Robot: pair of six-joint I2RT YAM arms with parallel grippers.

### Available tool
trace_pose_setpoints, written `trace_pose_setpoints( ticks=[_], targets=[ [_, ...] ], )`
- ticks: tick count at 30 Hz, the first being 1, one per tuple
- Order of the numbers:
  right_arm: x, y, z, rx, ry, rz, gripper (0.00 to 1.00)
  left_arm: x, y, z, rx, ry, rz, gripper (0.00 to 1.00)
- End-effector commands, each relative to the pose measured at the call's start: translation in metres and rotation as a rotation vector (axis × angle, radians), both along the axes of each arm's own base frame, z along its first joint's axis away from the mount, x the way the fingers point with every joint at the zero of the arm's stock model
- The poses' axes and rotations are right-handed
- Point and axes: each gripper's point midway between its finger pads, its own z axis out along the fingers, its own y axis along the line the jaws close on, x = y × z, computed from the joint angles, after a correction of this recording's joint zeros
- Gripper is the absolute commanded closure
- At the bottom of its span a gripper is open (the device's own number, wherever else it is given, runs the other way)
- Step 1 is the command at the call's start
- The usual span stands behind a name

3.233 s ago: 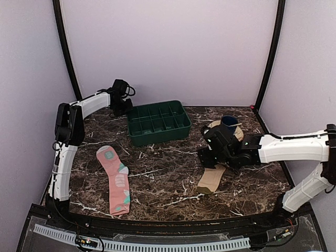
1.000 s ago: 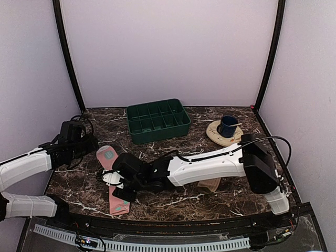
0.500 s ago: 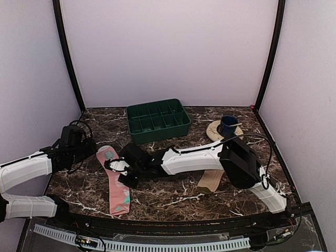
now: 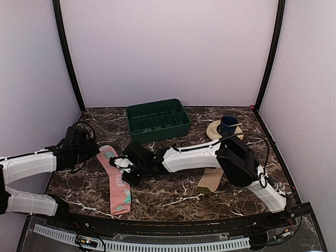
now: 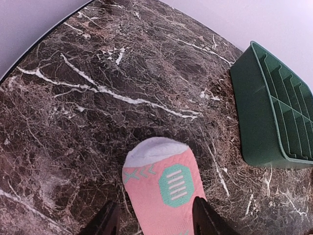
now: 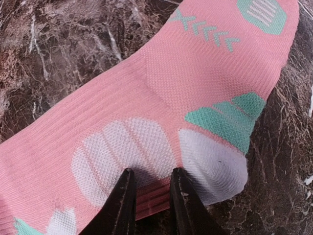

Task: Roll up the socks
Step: Move the sock to the center of the board.

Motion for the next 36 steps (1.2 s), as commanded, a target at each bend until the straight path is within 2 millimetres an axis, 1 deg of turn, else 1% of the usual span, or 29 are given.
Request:
trace_pose_setpoints(
  ticks=[1,6,11,15,16,24,28,31,34,36],
  targets=[
    [0.007,-0.016,-0.026,-0.053,0.072,-0.073,0.81,0.005,-0.001,0.002,0.004,-0.017,0.007,0.47],
    [0.016,-0.037,-0.035,-0.092,0.114,-0.177,0.82,0.007,-0.003,-0.002,0.014,0.002,-0.002,0.47],
    [0.02,-0.068,-0.042,-0.145,0.15,-0.282,0.82,0.01,-0.005,-0.004,0.019,0.009,-0.009,0.47],
    [0.014,-0.091,-0.043,-0.177,0.171,-0.333,0.81,0.012,-0.01,-0.005,0.023,0.014,-0.023,0.47],
    [0.011,-0.098,-0.046,-0.189,0.182,-0.34,0.81,0.013,-0.012,-0.005,0.024,0.016,-0.028,0.46],
    [-0.009,-0.129,-0.043,-0.224,0.236,-0.36,0.8,0.021,-0.033,-0.005,0.046,0.02,-0.089,0.47],
    [-0.017,-0.141,-0.039,-0.235,0.25,-0.356,0.79,0.025,-0.047,-0.007,0.062,0.031,-0.134,0.47],
    [-0.02,-0.144,-0.034,-0.233,0.247,-0.348,0.77,0.028,-0.061,-0.009,0.074,0.037,-0.174,0.47],
    [-0.021,-0.14,-0.024,-0.22,0.225,-0.325,0.71,0.031,-0.076,-0.016,0.074,0.051,-0.219,0.46],
    [-0.021,-0.137,-0.012,-0.21,0.199,-0.3,0.64,0.033,-0.086,-0.024,0.074,0.074,-0.252,0.47]
  ],
)
